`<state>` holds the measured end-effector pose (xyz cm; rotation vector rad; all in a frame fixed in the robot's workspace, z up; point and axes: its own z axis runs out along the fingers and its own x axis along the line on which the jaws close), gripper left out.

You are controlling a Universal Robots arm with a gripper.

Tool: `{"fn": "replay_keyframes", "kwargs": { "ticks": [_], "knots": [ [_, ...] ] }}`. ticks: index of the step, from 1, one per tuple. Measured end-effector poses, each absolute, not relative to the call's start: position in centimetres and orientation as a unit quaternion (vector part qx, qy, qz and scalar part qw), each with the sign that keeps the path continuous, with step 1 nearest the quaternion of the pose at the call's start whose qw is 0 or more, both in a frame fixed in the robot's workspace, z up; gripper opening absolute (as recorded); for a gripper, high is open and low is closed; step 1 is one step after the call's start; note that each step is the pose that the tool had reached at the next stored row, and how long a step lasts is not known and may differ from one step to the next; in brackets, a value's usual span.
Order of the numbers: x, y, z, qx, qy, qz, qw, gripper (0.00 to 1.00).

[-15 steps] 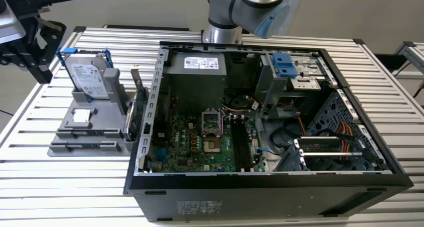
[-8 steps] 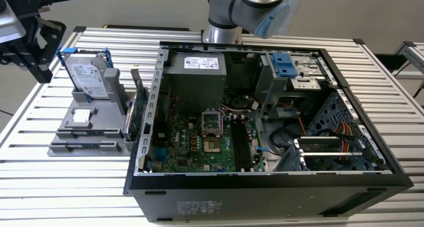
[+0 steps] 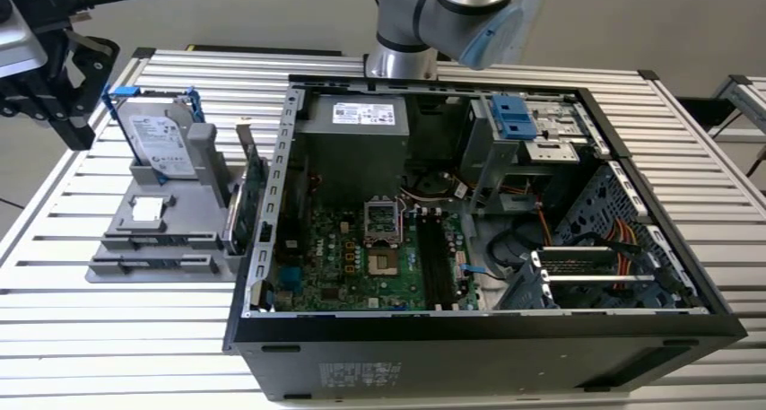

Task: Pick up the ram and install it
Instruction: 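Pick up the ram and move it above insertion slot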

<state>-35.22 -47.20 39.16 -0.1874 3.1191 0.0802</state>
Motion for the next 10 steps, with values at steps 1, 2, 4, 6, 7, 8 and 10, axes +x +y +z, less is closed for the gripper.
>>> {"fn": "replay_keyframes", "kwargs": {
  "ticks": [1, 2, 4, 6, 7, 8, 10],
  "knots": [
    [-35.22, -47.20, 39.16, -0.060, 0.998, 0.026, 0.008, 0.00],
    [-35.22, -47.19, 39.16, -0.061, 0.998, 0.026, 0.008, 0.00],
    [-35.22, -47.19, 39.16, -0.061, 0.998, 0.026, 0.008, 0.00],
    [-35.22, -47.19, 39.16, -0.062, 0.998, 0.026, 0.008, 0.00],
    [-35.22, -47.19, 39.16, -0.062, 0.998, 0.026, 0.008, 0.00],
    [-35.22, -47.19, 39.16, -0.063, 0.998, 0.026, 0.008, 0.00],
    [-35.22, -47.19, 39.16, -0.063, 0.998, 0.026, 0.008, 0.00]
  ]
}}
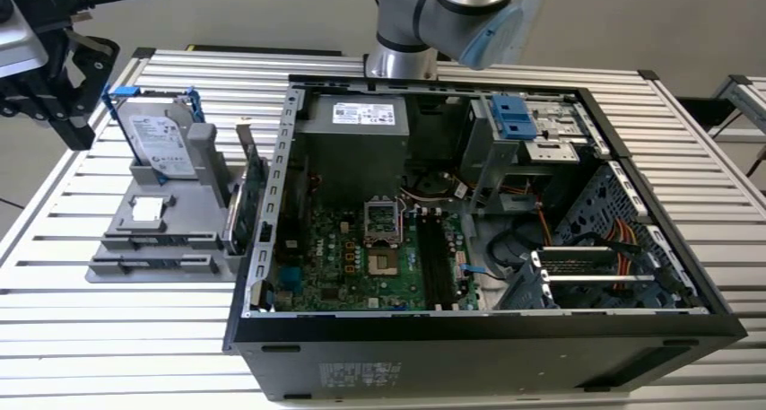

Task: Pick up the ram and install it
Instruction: 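Pick up the ram and move it above insertion slot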

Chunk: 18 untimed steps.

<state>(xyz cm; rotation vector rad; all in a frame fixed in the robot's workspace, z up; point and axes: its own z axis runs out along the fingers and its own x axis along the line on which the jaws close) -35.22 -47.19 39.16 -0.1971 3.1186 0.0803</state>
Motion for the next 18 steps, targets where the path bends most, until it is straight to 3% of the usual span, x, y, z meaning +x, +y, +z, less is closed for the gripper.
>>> {"fn": "replay_keyframes", "kwargs": {
  "ticks": [18],
  "knots": [
    [-35.22, -47.17, 39.16, -0.070, 0.997, 0.026, 0.008, 0.00]
  ]
}}
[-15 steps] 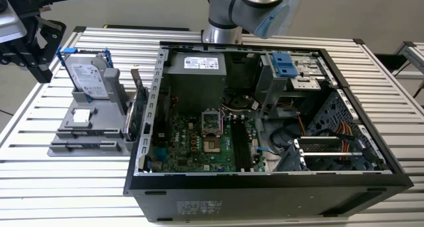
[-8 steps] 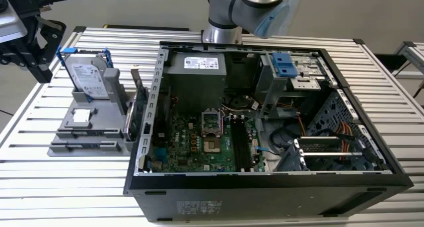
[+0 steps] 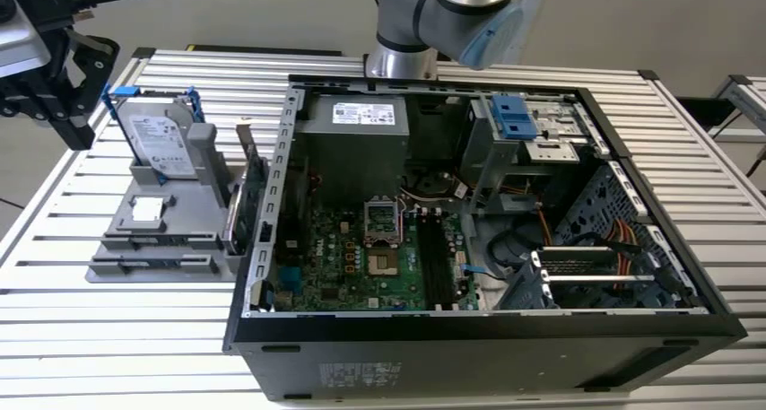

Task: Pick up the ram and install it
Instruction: 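Pick up the ram and move it above insertion slot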

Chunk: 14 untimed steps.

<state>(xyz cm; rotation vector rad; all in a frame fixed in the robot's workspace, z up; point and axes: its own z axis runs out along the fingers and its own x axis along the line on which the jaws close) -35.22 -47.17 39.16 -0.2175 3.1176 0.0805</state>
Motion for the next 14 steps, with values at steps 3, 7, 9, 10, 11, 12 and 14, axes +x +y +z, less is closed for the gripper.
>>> {"fn": "replay_keyframes", "kwargs": {
  "ticks": [3, 7, 9, 10, 11, 12, 14],
  "knots": [
    [-35.22, -47.16, 39.16, -0.072, 0.997, 0.026, 0.008, 0.00],
    [-35.22, -47.14, 39.15, -0.074, 0.997, 0.026, 0.008, 0.00],
    [-35.22, -47.14, 39.16, -0.074, 0.997, 0.026, 0.008, 0.00],
    [-35.22, -47.14, 39.16, -0.075, 0.997, 0.026, 0.008, 0.00],
    [-35.22, -47.14, 39.16, -0.075, 0.997, 0.026, 0.008, 0.00],
    [-35.22, -47.14, 39.16, -0.075, 0.997, 0.026, 0.008, 0.00],
    [-35.22, -47.13, 39.16, -0.076, 0.997, 0.026, 0.008, 0.00]
  ]
}}
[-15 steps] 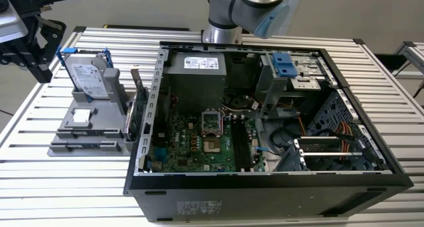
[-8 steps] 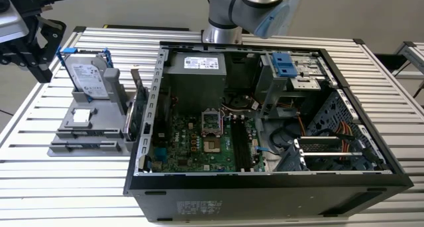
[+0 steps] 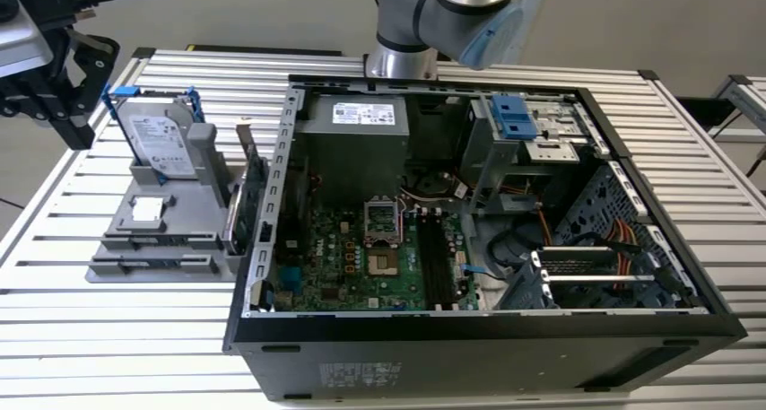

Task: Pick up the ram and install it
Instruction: 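Pick up the ram and move it above insertion slot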

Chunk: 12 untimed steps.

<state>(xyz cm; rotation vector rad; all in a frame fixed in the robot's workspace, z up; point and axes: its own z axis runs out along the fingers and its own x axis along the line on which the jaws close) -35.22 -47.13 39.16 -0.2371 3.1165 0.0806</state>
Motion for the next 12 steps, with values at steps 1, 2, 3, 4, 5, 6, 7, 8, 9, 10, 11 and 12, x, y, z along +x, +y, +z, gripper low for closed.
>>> {"fn": "replay_keyframes", "kwargs": {
  "ticks": [1, 2, 3, 4, 5, 6, 7, 8, 9, 10, 11, 12],
  "knots": [
    [-35.22, -47.13, 39.16, -0.076, 0.997, 0.026, 0.008, 0.00],
    [-35.22, -47.13, 39.16, -0.077, 0.997, 0.026, 0.008, 0.00],
    [-35.22, -47.13, 39.16, -0.077, 0.997, 0.026, 0.008, 0.00],
    [-35.22, -47.13, 39.16, -0.078, 0.997, 0.026, 0.007, 0.00],
    [-35.22, -47.13, 39.16, -0.079, 0.997, 0.026, 0.007, 0.00],
    [-35.22, -47.13, 39.16, -0.080, 0.996, 0.026, 0.007, 0.00],
    [-35.22, -47.13, 39.16, -0.081, 0.996, 0.026, 0.007, 0.00],
    [-35.22, -47.13, 39.16, -0.082, 0.996, 0.026, 0.007, 0.00],
    [-35.22, -47.13, 39.16, -0.083, 0.996, 0.026, 0.007, 0.00],
    [-35.22, -47.13, 39.16, -0.084, 0.996, 0.026, 0.007, 0.00],
    [-35.22, -47.12, 39.16, -0.087, 0.996, 0.026, 0.007, 0.00],
    [-35.22, -47.12, 39.16, -0.088, 0.996, 0.026, 0.007, 0.00]
  ]
}}
